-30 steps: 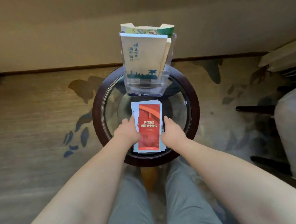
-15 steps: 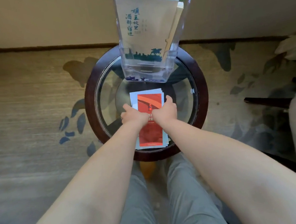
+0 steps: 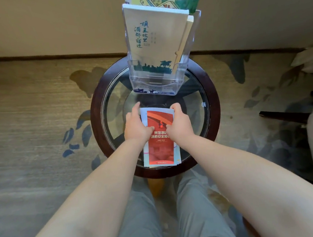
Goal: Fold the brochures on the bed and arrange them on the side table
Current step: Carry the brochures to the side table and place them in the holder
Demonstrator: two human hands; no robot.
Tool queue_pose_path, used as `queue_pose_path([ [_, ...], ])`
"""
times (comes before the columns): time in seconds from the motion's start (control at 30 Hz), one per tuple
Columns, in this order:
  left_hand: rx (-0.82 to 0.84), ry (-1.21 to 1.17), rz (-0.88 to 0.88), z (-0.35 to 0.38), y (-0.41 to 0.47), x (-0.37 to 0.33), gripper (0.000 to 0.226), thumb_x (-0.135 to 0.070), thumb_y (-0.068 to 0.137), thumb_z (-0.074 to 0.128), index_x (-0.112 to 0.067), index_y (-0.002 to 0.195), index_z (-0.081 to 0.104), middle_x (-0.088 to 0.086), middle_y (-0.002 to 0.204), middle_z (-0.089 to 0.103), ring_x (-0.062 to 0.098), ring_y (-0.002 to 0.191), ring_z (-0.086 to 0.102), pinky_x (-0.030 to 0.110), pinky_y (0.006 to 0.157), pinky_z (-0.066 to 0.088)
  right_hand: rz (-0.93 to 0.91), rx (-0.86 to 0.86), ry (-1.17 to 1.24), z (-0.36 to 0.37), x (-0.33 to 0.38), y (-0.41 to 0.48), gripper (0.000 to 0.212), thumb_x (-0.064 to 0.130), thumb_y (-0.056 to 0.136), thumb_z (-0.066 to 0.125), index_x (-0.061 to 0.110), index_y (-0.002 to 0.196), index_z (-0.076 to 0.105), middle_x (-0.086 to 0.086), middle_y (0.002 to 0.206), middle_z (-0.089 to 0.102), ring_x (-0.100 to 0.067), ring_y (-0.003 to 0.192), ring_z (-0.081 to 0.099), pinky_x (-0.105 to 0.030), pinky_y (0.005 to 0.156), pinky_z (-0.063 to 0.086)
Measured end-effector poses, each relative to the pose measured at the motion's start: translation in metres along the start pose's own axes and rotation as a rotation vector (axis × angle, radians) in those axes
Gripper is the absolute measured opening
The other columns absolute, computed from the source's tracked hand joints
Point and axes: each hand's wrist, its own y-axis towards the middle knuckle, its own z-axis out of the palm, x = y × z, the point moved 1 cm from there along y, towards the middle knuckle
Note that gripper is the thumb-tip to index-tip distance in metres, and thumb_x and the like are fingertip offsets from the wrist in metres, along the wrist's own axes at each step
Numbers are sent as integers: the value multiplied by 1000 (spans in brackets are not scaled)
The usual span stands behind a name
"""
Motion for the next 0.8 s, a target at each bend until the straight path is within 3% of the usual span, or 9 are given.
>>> queue_pose_path([
  [0.1, 6, 375, 198, -7, 3, -8, 96, -32, 76, 88, -41, 154, 32, 1, 152, 35, 24, 137, 42, 47, 107, 48, -110, 5, -77, -6, 3, -4, 44, -4, 89, 63, 30, 111, 45, -1, 94, 66, -20, 82, 66, -45, 75, 61],
  [0.2, 29, 717, 452, -14, 3, -24, 53, -35, 84, 77, -36, 135, 59, -3, 139, 57, 23, 128, 52, 42, 102, 46, -205, -7, -145, -11, 4, -11, 35, -6, 87, 61, 24, 100, 48, 0, 89, 64, -25, 82, 63, -45, 71, 57],
  [0.27, 98, 774, 476, -15, 1, -33, 33, -28, 92, 67, -37, 124, 64, -6, 117, 69, 21, 110, 64, 38, 87, 52, -218, -34, -202, -11, 3, -16, 30, -6, 85, 57, 22, 92, 47, 1, 83, 62, -28, 78, 60, -41, 65, 51],
  [0.33, 164, 807, 473, -16, -6, -38, 28, -18, 93, 62, -34, 116, 66, -6, 108, 70, 22, 102, 67, 36, 76, 54, -215, -68, -280, -11, 5, -23, 27, -1, 87, 55, 23, 93, 45, 3, 79, 60, -27, 73, 56, -37, 61, 44],
  [0.43, 152, 874, 509, -18, -14, -39, 19, -14, 92, 61, -27, 105, 65, -5, 99, 63, 23, 98, 67, 33, 66, 42, -292, -74, -478, -11, 11, -27, 27, 2, 89, 55, 23, 103, 50, 2, 82, 61, -29, 77, 58, -37, 64, 43],
  [0.53, 99, 922, 564, -22, -27, -43, 20, -14, 94, 59, -25, 110, 64, -4, 103, 62, 23, 102, 66, 33, 66, 37, -470, -63, -699, -14, 18, -33, 27, 1, 76, 71, 13, 100, 65, -6, 83, 68, -35, 75, 66, -41, 79, 52],
  [0.63, 50, 984, 600, -33, -41, -56, 24, -9, 94, 56, -22, 112, 62, -2, 107, 64, 25, 103, 65, 33, 68, 35, -523, -55, -871, -18, 27, -38, 28, 1, 68, 77, 8, 93, 67, -9, 79, 66, -34, 71, 66, -43, 84, 54],
  [0.73, -20, 1009, 603, -50, -52, -73, 22, -9, 94, 58, -22, 111, 62, -1, 108, 65, 26, 103, 65, 34, 72, 36, -568, -100, -856, -35, 47, -48, 32, 1, 62, 84, 8, 87, 66, -9, 72, 63, -30, 61, 64, -37, 67, 54],
  [0.8, -55, 1009, 630, -62, -60, -87, 20, -14, 96, 57, -22, 113, 63, -1, 111, 65, 27, 106, 64, 35, 80, 41, -544, -84, -847, -50, 61, -58, 29, 5, 85, 71, 7, 112, 61, -10, 99, 67, -30, 88, 68, -36, 71, 51],
])
